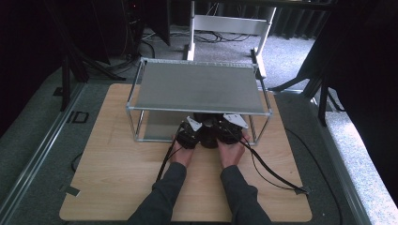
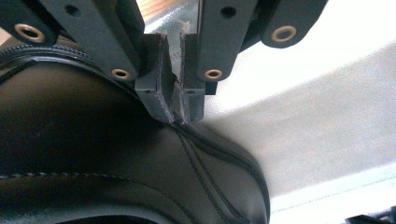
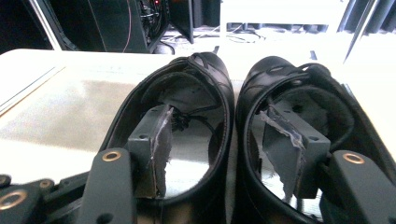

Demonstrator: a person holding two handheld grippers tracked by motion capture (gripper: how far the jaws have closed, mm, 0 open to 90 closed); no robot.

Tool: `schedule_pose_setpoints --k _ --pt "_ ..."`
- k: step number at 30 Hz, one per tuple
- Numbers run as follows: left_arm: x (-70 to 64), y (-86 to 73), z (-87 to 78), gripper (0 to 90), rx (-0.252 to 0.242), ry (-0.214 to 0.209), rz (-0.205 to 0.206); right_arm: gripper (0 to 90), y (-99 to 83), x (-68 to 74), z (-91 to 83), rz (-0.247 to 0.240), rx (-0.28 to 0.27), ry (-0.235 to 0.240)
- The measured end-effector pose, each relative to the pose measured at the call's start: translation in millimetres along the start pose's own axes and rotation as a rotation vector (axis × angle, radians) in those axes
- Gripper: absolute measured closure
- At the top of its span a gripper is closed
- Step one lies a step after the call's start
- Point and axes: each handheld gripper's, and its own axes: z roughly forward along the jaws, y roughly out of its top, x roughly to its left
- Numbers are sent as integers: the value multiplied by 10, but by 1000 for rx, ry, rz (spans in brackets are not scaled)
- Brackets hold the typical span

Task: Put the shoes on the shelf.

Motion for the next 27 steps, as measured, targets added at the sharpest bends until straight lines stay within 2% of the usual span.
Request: schedule_pose_setpoints --k 3,7,8,10,13,14,15,18,22,23,27 --pt "12 2 1 826 2 -8 -1 406 -20 -52 -154 17 -37 42" --pt "14 3 1 825 2 -9 -3 408 -23 -81 -316 -26 -72 81" --pt "15 3 2 824 2 -9 -4 407 -29 -123 -417 -49 -83 83" --pt "16 3 1 823 3 -10 -5 400 -36 -179 -495 -58 -87 76" --pt "24 4 1 819 5 -14 -7 386 -78 -328 -582 -86 -70 35" --pt "27 4 2 818 5 -16 -9 370 -118 -431 -582 -81 -35 34" --pt "30 5 1 818 8 -18 -11 370 -118 -431 -582 -81 -35 34" --pt "34 6 2 819 8 -22 -11 357 -222 -552 -538 -82 31 45" --pt "42 10 5 825 10 -31 -21 369 -370 -637 -412 -61 133 89" --pt "44 14 6 829 12 -34 -24 379 -417 -647 -338 -44 172 125" --pt "49 20 13 841 12 -37 -25 377 -432 -597 -314 -45 176 99"
